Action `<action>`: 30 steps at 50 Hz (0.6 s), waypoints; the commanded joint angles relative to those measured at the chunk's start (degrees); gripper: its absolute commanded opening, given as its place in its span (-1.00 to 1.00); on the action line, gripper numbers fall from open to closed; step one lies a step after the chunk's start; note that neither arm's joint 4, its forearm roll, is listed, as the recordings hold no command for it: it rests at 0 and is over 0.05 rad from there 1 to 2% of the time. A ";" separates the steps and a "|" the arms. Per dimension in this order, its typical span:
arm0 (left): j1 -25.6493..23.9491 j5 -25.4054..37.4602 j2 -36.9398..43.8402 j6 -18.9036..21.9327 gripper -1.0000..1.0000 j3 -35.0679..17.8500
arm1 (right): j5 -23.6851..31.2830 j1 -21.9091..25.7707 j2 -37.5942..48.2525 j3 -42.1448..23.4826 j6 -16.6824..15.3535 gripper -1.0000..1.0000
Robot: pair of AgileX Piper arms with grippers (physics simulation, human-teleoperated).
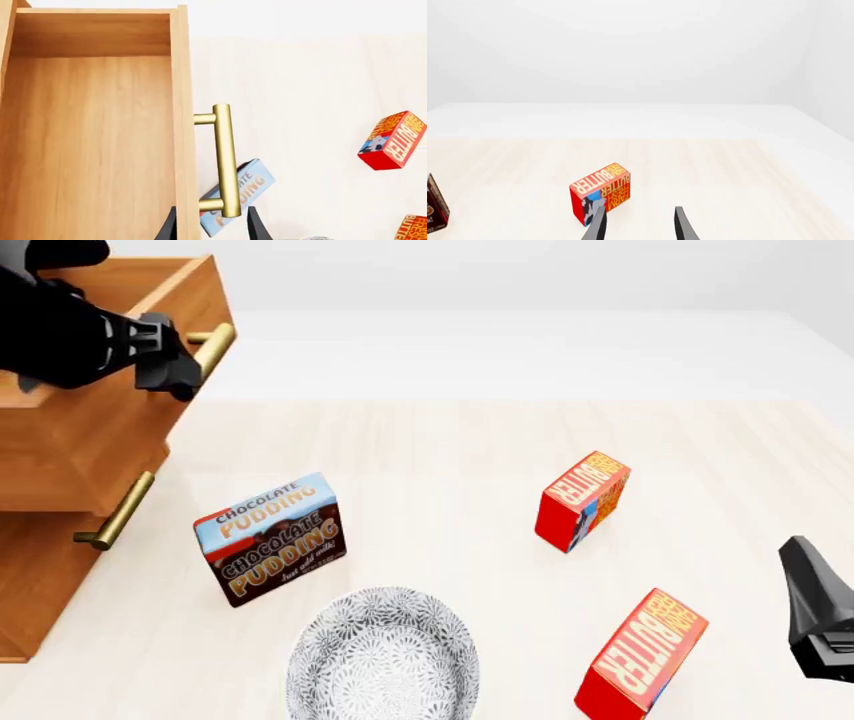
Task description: Put the butter at the front in the top drawer of the cabinet and close it.
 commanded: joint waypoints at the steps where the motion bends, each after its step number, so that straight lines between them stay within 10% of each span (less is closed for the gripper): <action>1: -2.69 -0.52 1.99 0.13 1.00 -0.31 | -0.08 -0.01 0.10 0.00 0.08 1.00; 30: -8.90 -0.78 3.75 -0.64 1.00 -1.46 | -0.10 0.01 0.11 0.00 0.08 1.00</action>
